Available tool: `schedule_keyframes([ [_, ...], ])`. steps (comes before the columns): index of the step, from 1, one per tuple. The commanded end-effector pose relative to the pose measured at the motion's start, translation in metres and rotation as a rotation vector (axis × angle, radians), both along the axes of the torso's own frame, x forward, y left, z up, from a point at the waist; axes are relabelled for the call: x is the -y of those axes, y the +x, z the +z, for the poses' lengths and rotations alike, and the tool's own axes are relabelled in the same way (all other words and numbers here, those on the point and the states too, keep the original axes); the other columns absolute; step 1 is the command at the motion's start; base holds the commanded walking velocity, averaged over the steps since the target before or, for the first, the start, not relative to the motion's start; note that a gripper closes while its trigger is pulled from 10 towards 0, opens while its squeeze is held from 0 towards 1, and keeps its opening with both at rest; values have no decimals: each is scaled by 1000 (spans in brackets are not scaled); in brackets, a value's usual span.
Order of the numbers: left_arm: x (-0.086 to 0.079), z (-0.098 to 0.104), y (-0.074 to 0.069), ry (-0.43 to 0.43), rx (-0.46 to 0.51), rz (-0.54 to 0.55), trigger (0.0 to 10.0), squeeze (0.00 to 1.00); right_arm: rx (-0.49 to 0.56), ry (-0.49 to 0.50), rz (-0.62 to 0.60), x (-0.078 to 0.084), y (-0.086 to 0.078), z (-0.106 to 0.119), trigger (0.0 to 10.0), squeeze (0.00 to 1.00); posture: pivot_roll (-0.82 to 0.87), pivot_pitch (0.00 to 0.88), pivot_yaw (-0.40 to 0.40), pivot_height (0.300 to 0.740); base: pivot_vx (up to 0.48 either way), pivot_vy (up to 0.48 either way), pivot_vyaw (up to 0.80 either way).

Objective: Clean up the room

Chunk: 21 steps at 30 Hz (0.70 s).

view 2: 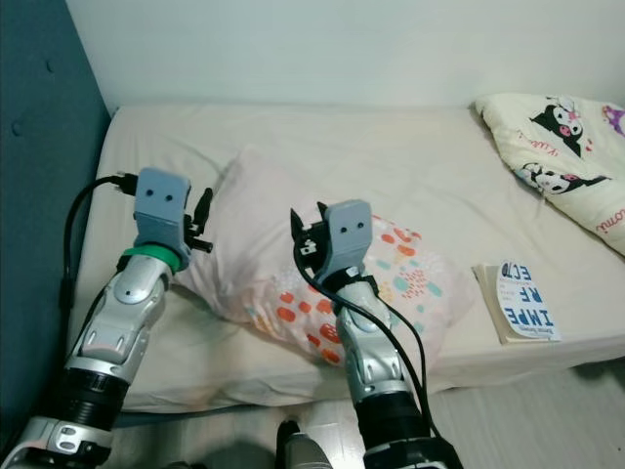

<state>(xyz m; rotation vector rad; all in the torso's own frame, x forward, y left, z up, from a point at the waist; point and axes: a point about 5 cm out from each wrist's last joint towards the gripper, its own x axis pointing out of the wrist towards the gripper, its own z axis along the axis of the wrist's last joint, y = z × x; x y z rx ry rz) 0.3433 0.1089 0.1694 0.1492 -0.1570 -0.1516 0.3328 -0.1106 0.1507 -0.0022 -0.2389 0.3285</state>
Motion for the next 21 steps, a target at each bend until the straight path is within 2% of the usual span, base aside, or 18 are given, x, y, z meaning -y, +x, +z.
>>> schedule_keyframes([
  [1,2,-9,-4,13,-22,-14,10000,0,-17,14,-24,3,-1,-6,10000,0,-127,96,-10,727,0,0,0],
  [7,4,-16,-7,41,-30,-26,10000,0,-21,29,-20,3,-3,-7,10000,0,-128,101,-14,707,0,0,0],
  [21,6,-14,-7,30,-26,-30,10000,0,-29,53,7,1,-4,-7,10000,0,-127,103,-13,657,0,0,0],
])
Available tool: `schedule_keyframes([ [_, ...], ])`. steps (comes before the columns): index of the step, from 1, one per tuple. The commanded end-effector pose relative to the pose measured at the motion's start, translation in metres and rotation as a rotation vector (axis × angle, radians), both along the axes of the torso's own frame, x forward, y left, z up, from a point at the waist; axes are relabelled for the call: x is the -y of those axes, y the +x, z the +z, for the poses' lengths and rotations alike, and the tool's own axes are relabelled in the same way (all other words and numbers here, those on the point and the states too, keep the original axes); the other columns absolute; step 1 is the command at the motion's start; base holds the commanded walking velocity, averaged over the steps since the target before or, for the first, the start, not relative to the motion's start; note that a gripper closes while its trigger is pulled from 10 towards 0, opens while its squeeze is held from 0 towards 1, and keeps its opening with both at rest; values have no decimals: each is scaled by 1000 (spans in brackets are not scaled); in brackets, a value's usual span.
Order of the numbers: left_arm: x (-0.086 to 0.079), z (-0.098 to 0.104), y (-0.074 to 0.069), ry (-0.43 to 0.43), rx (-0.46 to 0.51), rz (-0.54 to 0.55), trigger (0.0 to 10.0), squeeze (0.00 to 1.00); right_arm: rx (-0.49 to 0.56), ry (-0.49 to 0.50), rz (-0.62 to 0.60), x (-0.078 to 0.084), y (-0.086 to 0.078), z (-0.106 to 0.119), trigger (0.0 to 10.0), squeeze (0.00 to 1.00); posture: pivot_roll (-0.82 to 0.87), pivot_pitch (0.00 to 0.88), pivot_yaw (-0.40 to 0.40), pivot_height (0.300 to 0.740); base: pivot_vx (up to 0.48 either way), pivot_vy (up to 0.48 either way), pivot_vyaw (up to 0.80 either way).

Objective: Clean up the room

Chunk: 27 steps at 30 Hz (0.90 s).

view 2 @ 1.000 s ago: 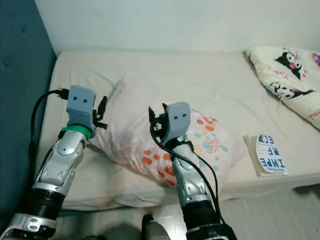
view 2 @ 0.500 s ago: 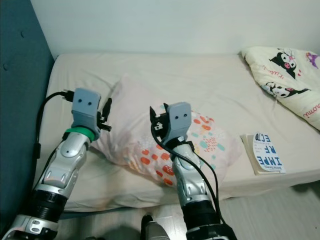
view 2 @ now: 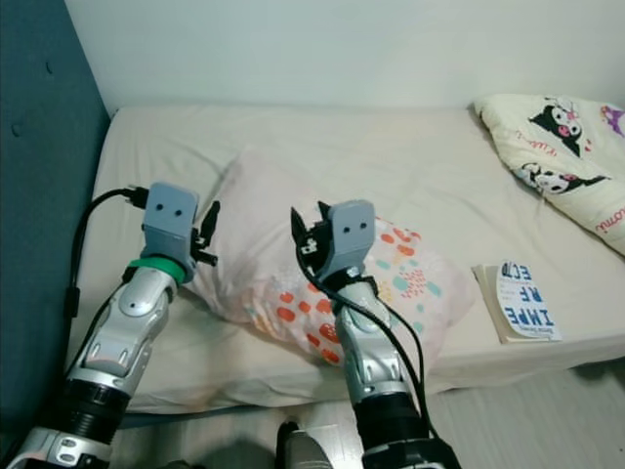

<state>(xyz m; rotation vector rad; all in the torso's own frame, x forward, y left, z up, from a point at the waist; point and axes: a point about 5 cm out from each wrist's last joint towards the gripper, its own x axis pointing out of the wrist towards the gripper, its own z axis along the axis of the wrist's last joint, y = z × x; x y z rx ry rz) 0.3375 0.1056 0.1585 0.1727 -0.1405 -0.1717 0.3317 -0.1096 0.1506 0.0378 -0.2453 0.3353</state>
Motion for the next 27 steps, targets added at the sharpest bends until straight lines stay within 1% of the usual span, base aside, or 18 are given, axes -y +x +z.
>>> schedule_keyframes([
  [1,3,-3,-1,4,-11,-13,10000,0,-29,14,-4,2,-3,-7,10000,0,-127,103,-13,657,0,0,0],
  [14,4,-2,-1,0,-8,-17,10000,0,-32,26,0,2,-2,-6,10000,0,-124,103,-11,612,0,0,0],
  [22,5,-1,0,2,-7,-20,10000,0,-51,101,9,4,-2,-6,10000,0,-124,103,-5,612,0,0,0],
  [24,4,-1,0,2,-7,-21,10000,0,-60,152,5,6,-2,-4,10000,0,-124,105,-2,612,0,0,0],
  [25,4,-1,0,2,-7,-21,10000,0,-60,152,5,6,-2,-4,10000,0,-124,105,-2,612,0,0,0],
  [27,4,-1,0,3,-7,-22,10000,0,-61,187,-17,10,-1,-2,10000,0,-123,107,1,612,0,0,0],
])
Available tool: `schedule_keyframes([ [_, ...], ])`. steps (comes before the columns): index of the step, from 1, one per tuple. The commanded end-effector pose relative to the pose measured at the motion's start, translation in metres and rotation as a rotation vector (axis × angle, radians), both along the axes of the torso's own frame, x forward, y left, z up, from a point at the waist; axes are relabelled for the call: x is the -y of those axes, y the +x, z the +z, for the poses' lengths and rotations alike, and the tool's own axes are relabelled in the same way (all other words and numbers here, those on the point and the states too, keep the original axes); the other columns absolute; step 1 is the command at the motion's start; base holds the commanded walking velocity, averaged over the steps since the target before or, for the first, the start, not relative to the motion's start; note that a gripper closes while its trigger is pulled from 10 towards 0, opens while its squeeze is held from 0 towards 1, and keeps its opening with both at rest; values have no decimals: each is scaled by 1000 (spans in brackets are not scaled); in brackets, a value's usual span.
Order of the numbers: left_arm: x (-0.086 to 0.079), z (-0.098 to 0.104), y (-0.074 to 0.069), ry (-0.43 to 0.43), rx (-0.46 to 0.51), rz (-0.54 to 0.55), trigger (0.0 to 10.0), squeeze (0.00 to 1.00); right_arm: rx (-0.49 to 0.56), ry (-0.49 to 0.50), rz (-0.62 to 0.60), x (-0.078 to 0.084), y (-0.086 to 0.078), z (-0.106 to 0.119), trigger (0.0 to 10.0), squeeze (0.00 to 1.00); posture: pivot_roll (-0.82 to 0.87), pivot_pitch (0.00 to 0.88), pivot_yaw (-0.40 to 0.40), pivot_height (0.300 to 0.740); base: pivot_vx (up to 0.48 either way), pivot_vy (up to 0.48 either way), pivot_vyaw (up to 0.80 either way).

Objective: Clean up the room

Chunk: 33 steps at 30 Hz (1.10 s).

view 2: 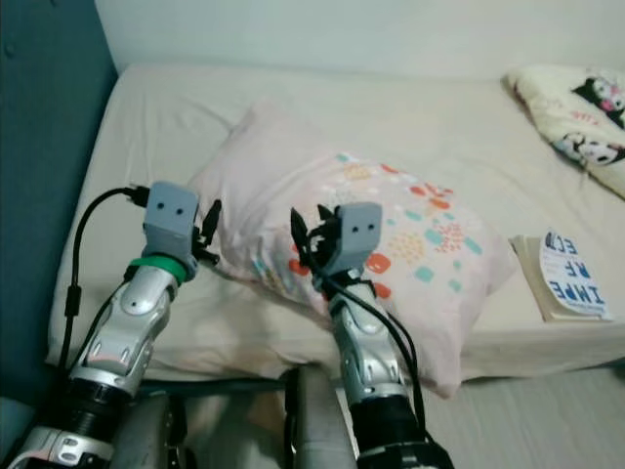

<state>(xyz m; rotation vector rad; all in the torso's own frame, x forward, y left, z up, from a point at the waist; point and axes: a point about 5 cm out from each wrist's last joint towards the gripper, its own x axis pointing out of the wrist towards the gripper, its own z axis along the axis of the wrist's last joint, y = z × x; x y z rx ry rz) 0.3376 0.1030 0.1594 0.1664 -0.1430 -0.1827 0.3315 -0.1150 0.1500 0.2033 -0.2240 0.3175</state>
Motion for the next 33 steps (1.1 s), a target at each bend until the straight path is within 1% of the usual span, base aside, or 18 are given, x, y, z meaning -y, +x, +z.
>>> schedule_keyframes([
  [1,1,-1,0,10,-8,-11,10000,0,-13,38,-33,7,-1,-1,10000,0,-123,109,4,612,0,0,0],
  [6,1,-1,0,12,-9,-11,10000,0,-11,43,-42,8,0,0,10000,0,-123,109,4,612,0,0,0],
  [12,0,-2,-1,17,-10,-13,10000,0,-18,18,-137,21,-2,3,10000,0,-119,116,2,612,0,0,0],
  [13,0,-2,-1,18,-11,-14,10000,0,-19,7,-180,28,-4,3,10000,0,-120,117,1,612,0,0,0],
  [14,-1,-2,-2,19,-12,-14,10000,0,-24,2,-248,41,-8,4,10000,0,-122,119,-2,612,0,0,0],
  [16,-3,-4,-3,21,-15,-12,10000,0,-45,-1,-461,89,-23,2,10000,0,-130,122,-3,612,0,0,0],
  [17,-3,-4,-3,21,-15,-12,10000,0,-45,-1,-461,89,-23,2,10000,0,-130,122,-3,612,0,0,0],
  [18,-3,-4,-3,22,-17,-12,10000,0,-69,-6,-563,112,-31,0,10000,0,-133,123,-1,612,0,0,0],
  [19,-3,-4,-3,22,-17,-12,10000,0,-69,-6,-563,112,-31,0,10000,0,-133,123,-1,612,0,0,0],
  [21,-4,-5,-3,26,-23,-17,10000,0,-186,3,-792,172,-52,-21,10000,0,-150,132,12,612,0,0,0],
  [24,-4,-5,-3,26,-23,-17,10000,0,-186,3,-792,172,-52,-21,10000,0,-150,132,12,612,0,0,0],
  [25,-4,-5,-3,28,-26,-20,10000,0,-217,13,-837,190,-59,-29,10000,0,-154,138,18,612,0,0,0],
  [26,-4,-5,-3,28,-26,-20,10000,0,-217,13,-837,190,-59,-29,10000,0,-154,138,18,612,0,0,0],
  [27,-4,-6,-2,33,-31,-26,10000,0,-251,-23,-875,207,-59,-36,10000,1000,-157,155,31,612,0,0,0],
  [28,-4,-6,-2,33,-31,-26,10000,0,-251,-23,-875,207,-59,-36,10000,1000,-157,155,31,612,0,0,0],
  [29,-4,-6,-1,37,-34,-30,10000,0,-279,-67,-897,218,-55,-40,10000,1000,-151,172,33,612,0,0,0],
  [31,-4,-6,-1,37,-34,-30,10000,0,-279,-67,-897,218,-55,-40,10000,1000,-151,172,33,612,0,0,0],
  [33,-5,-6,-2,40,-39,-31,10000,0,-304,-110,-909,225,-50,-41,10000,1000,-144,188,35,612,0,0,0],
])
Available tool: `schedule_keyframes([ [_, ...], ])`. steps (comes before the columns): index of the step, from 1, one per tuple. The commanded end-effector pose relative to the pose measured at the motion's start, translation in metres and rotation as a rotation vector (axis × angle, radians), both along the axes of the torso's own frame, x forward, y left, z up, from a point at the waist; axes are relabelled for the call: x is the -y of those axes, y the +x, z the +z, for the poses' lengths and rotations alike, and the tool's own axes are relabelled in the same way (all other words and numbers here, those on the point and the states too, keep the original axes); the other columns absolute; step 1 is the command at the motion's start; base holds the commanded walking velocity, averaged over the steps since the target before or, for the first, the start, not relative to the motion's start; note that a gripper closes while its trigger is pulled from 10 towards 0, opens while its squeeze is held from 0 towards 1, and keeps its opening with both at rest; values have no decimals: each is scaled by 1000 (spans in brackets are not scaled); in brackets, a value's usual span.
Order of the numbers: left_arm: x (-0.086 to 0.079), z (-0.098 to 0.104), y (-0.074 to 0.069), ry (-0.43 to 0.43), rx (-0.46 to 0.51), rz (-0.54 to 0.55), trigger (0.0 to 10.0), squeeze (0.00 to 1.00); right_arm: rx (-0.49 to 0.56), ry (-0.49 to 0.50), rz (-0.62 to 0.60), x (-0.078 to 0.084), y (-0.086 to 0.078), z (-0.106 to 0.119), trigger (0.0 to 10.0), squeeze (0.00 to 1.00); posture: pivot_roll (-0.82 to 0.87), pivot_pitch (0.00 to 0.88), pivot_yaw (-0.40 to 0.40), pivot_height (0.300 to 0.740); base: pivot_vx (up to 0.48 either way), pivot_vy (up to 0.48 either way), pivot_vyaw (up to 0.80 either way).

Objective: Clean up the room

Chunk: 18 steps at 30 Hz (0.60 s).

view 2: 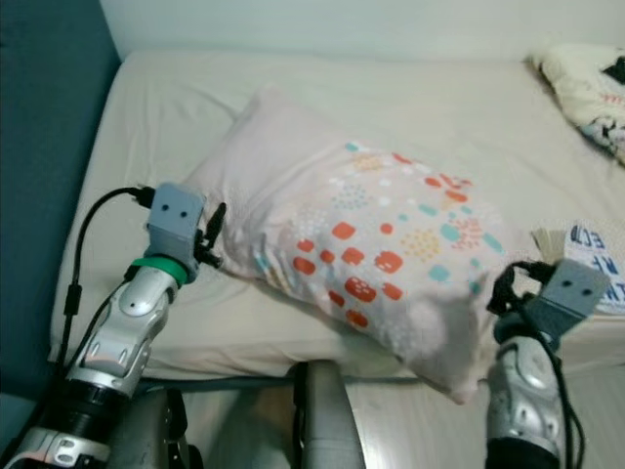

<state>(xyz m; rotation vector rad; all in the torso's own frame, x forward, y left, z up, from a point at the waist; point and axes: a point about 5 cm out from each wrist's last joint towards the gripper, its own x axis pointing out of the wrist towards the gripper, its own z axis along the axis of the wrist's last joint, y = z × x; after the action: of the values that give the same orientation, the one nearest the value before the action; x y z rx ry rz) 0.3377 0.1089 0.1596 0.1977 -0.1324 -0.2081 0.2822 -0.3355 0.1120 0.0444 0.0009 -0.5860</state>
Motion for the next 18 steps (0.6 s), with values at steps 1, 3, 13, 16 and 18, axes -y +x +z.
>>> schedule_keyframes([
  [1,0,-7,-3,12,-38,-5,10000,0,-81,-15,6,5,8,-7,10000,514,-132,216,36,612,0,0,0],
  [3,-3,-9,-8,20,-50,0,10000,0,-174,6,47,0,17,-17,10000,0,-117,242,33,612,0,0,0],
  [13,-7,-10,-14,33,-61,5,10000,0,-375,124,128,-23,23,-50,10000,0,-79,282,30,612,0,0,0],
  [16,-8,-10,-14,35,-61,8,10000,0,-417,159,220,-40,29,-57,10000,0,-73,284,27,612,0,0,0],
  [18,-9,-9,-14,36,-61,11,10000,0,-434,181,329,-59,38,-59,10000,0,-66,284,24,612,0,0,0],
])
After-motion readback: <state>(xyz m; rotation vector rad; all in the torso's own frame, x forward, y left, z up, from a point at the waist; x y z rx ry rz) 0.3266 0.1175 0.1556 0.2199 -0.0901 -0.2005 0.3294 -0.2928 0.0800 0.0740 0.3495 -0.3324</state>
